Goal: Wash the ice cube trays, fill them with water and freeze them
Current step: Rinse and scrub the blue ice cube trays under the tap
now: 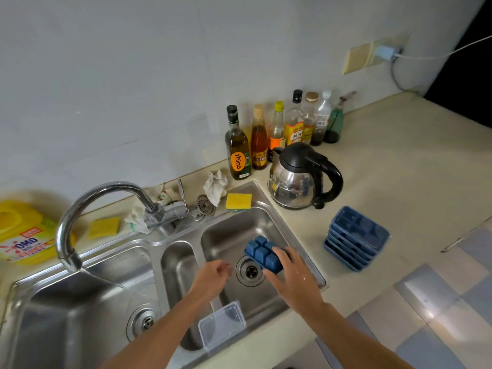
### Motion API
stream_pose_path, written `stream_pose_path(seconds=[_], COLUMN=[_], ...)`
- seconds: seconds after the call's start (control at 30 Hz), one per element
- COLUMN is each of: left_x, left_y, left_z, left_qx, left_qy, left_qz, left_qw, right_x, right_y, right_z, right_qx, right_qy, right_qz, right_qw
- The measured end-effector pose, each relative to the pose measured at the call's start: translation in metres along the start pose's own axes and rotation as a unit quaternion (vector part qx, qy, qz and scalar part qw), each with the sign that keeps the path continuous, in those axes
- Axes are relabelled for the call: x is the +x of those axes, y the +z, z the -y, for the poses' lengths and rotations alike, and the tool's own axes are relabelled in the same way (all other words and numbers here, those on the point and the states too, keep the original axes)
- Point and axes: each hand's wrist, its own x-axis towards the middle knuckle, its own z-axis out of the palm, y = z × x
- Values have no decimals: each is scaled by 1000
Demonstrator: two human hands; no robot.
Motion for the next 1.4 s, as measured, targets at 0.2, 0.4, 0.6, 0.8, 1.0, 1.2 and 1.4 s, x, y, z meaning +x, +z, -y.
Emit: stream_pose_path(seconds=[0.2, 0.4, 0.6, 0.8, 1.0, 1.2, 1.4], left_x=[18, 37, 45, 44, 31, 28, 29], left_y=[-6, -11, 0, 18, 40, 59, 98], left_z=[12, 20, 2, -26, -49, -81, -107], left_qx=[0, -28, -47, -48, -88, -139, -90], left_qy=[6, 10, 26, 76, 89, 89, 78], left_qz=[23, 40, 31, -15, -80, -57, -47], left_qw=[1000, 999, 998, 996, 989, 985, 992], right_x=[5, 12, 10, 11, 7, 1, -3], right_y=[8, 15, 8, -13, -56, -106, -179], right_z=[10, 20, 20, 17, 2, -30, -48], right_qx=[-26, 10, 101, 269, 410, 194, 143], right_qy=[3, 15, 59, 141, 234, 157, 52], right_qz=[21, -5, 5, 42, 130, 115, -17], right_qw=[999, 1000, 993, 952, 872, 962, 988])
